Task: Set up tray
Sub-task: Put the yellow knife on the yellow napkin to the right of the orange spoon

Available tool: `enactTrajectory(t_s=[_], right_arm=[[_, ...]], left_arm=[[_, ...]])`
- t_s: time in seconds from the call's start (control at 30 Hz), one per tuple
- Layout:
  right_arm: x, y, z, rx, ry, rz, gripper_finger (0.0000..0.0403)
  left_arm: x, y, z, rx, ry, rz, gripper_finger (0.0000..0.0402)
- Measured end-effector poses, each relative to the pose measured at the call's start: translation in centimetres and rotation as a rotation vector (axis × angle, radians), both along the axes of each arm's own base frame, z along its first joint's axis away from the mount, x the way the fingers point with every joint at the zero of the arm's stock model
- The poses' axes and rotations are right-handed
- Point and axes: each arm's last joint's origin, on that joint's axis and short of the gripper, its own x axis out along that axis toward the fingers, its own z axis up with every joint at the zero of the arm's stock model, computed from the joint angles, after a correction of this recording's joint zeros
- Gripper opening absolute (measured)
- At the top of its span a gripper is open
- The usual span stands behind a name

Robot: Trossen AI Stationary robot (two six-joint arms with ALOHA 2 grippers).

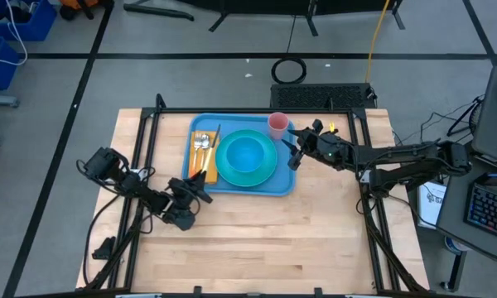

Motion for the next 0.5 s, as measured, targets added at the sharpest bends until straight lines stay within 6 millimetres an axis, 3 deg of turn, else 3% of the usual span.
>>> enactTrajectory(t_s=[0.3,0.5], right_arm=[[0.0,0.0,0.0,0.0,0.0,0.0,0.0171],[0.0,0.0,0.0,0.0,0.0,0.0,0.0171]], left_arm=[[0.22,0.02,-0.12,0.074,0.12,0.008,0.0045],[0.26,0.39,-0.33,0.043,0.095,0.009,0.0045]])
